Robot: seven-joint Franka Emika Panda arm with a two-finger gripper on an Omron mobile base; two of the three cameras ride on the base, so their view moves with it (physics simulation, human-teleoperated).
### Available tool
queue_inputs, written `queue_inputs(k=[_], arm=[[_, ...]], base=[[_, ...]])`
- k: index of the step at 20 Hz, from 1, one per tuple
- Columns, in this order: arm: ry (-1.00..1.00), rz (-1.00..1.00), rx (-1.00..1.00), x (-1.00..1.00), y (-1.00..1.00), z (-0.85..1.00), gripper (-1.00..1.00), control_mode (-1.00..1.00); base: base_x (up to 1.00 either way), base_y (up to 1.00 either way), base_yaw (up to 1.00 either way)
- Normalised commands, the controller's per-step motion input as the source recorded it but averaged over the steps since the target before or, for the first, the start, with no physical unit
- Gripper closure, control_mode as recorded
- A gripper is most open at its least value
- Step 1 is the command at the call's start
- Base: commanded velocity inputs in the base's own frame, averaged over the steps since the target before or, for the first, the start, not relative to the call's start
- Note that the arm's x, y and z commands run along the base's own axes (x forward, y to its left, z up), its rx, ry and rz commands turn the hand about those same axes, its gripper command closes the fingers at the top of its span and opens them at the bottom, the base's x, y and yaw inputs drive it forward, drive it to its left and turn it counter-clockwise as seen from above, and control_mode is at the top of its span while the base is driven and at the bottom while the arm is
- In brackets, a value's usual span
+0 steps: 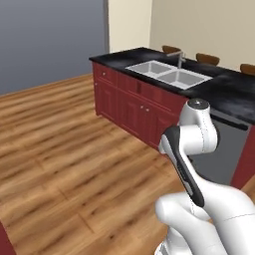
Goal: Locate and retrieve the dish brush and sponge from the cabinet. Place them next to the sink.
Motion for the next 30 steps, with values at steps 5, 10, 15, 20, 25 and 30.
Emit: queue_inputs(k=[5, 10, 15, 20, 25, 30], arm=[[0.0, 0.0, 0.0, 0.0, 0.0, 0.0, 1.0, 1.0], [0.0, 0.0, 0.0, 0.0, 0.0, 0.0, 1.0, 1.0], [0.0, 0.0, 0.0, 0.0, 0.0, 0.0, 1.0, 1.0], [0.0, 0.0, 0.0, 0.0, 0.0, 0.0, 1.0, 1.0], [0.0, 0.0, 0.0, 0.0, 0.0, 0.0, 1.0, 1.0], [0.0, 0.0, 0.0, 0.0, 0.0, 0.0, 1.0, 1.0]], base=[[0.53, -0.24, -0.18], [0.44, -0.18, -0.24], [0.52, -0.16, -0.23], [0.7, -0.2, -0.15], [0.71, -0.12, -0.17], [0.94, 0.09, -0.13]])
